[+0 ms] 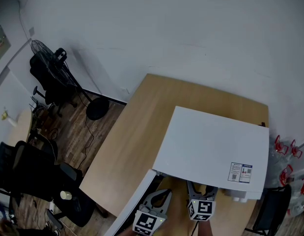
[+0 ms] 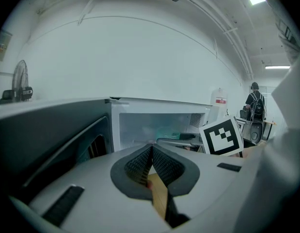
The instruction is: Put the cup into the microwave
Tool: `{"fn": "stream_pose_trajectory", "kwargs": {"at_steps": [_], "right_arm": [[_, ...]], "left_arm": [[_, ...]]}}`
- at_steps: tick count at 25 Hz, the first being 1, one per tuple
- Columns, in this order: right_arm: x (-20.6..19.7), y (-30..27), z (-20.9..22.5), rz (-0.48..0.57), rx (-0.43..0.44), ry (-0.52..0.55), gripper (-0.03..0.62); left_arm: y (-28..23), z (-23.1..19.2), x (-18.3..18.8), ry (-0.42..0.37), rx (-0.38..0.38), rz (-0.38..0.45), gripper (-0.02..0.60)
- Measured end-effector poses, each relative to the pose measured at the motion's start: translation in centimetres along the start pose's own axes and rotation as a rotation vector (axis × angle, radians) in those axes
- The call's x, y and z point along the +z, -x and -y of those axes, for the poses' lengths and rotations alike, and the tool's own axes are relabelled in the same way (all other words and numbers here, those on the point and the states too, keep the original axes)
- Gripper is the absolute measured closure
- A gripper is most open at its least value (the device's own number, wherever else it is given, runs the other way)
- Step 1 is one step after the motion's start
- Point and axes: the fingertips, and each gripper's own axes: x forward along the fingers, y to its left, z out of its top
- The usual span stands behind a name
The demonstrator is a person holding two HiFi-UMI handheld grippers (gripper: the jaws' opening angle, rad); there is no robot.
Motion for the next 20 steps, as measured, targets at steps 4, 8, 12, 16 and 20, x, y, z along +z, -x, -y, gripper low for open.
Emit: {"fn": "stream_pose_trajectory", "kwargs": {"at_steps": [4,8,12,16,20], "right_arm": [[-0.1,0.3,0.2,0.002,-0.009,-0.001,0.226],[0.4,0.9,0.1,0.01,-0.011,0.008,0.226],[1.2,1.9,-0.1,0.019,-0.009,0.019,0.226],[2.1,3.2,-0.5,0.023,0.001,0.028,0.226],[2.8,4.8,-0.8,0.027,0.003,0.035,0.226]], "left_arm": [[0.3,0.1,0.0,-0.001,0.003,0.005,0.558],[0.8,0.2,0.2,-0.003,0.006,0.011,0.558],[1.4,0.7,0.7,-0.005,0.004,0.027,0.558],[2.2,1.4,1.5,-0.018,-0.001,0.038,0.558],[3.3,2.2,1.9,-0.015,-0.007,0.067,0.558]]}}
